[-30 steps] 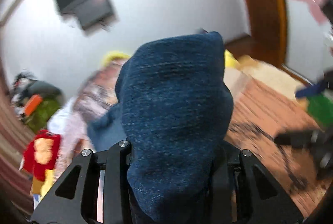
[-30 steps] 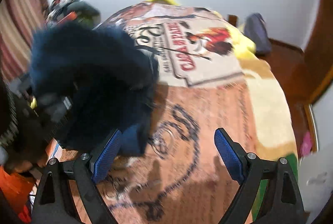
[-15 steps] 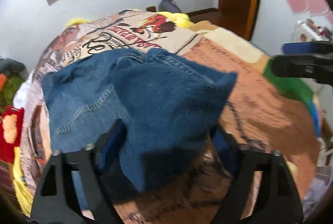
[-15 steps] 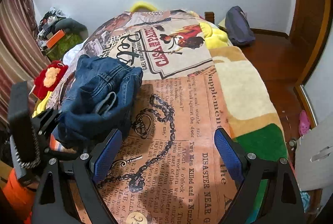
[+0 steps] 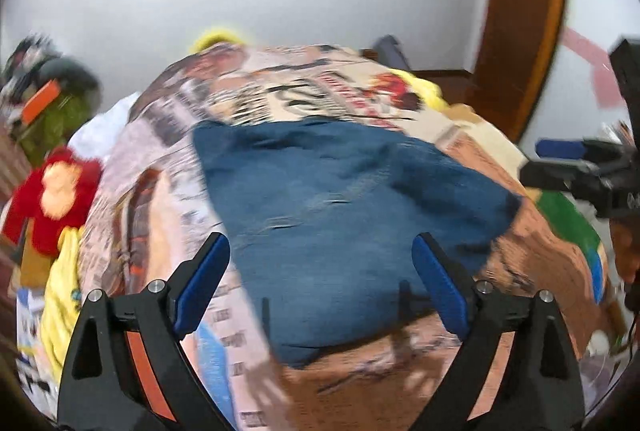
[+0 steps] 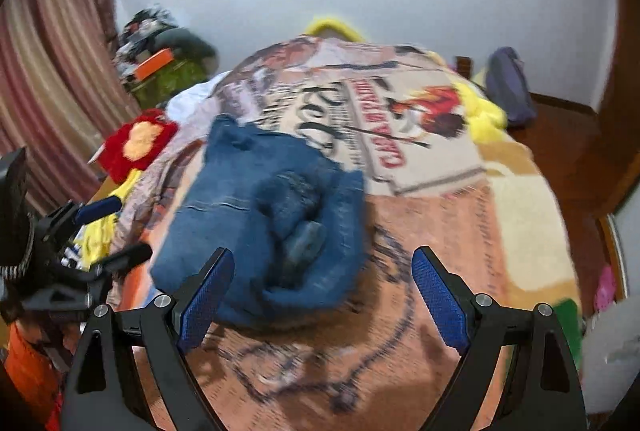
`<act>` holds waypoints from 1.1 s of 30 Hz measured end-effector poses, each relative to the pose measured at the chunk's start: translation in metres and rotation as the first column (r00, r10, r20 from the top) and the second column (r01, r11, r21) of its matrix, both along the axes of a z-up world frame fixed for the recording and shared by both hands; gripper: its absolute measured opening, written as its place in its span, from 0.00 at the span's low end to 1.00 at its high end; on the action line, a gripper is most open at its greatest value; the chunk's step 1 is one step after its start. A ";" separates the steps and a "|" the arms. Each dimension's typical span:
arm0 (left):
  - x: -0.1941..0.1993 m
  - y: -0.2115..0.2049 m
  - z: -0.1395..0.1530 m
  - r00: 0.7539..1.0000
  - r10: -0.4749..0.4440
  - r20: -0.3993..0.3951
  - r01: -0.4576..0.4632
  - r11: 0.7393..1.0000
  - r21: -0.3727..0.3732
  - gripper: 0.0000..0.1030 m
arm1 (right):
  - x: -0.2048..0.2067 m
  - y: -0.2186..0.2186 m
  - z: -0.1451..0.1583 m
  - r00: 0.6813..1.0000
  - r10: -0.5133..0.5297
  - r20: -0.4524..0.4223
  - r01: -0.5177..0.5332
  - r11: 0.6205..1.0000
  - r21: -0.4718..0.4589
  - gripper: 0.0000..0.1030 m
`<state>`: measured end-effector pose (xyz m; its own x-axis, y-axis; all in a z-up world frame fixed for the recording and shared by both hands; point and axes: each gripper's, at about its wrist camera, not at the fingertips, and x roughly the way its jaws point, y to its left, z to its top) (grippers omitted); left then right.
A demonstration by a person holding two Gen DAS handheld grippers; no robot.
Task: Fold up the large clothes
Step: 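Press and straighten the folded jacket bundle with both grippers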
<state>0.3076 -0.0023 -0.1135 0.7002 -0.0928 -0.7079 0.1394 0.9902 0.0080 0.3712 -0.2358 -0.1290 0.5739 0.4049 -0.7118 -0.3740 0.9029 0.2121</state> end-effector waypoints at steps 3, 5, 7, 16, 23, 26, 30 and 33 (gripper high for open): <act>0.011 0.023 -0.012 0.998 0.042 -0.051 -0.043 0.999 -0.020 0.90 | 0.014 0.029 -0.008 0.998 0.063 -0.021 -0.063 0.998 -0.006 0.87; 0.017 0.032 -0.023 0.995 0.049 -0.092 -0.053 0.998 -0.045 0.90 | 0.026 0.047 -0.018 0.994 0.094 -0.054 -0.095 0.995 -0.025 0.87; 0.022 0.039 -0.037 0.989 0.049 -0.142 -0.060 0.995 -0.077 0.90 | 0.038 0.062 -0.032 0.987 0.120 -0.106 -0.125 0.991 -0.039 0.87; 0.029 0.056 -0.088 0.962 0.041 -0.269 -0.098 0.974 -0.204 0.95 | 0.080 0.051 -0.076 0.956 0.103 -0.273 -0.123 0.991 -0.056 0.86; 0.021 0.052 -0.096 0.962 0.030 -0.272 -0.088 0.975 -0.204 0.95 | 0.080 0.008 -0.076 0.966 0.041 -0.257 -0.038 0.999 0.018 0.86; 0.019 0.054 -0.095 0.960 0.036 -0.278 -0.094 0.975 -0.200 0.95 | 0.079 -0.018 -0.074 0.967 -0.067 -0.246 0.071 0.997 0.007 0.86; 0.014 0.058 -0.086 0.961 0.034 -0.273 -0.089 0.978 -0.190 0.95 | 0.082 -0.060 -0.077 0.937 -0.214 -0.276 0.208 0.977 -0.050 0.86; 0.012 0.060 -0.076 0.966 0.048 -0.252 -0.084 0.987 -0.136 0.95 | 0.082 -0.075 -0.074 0.923 -0.207 -0.323 0.218 0.976 -0.003 0.86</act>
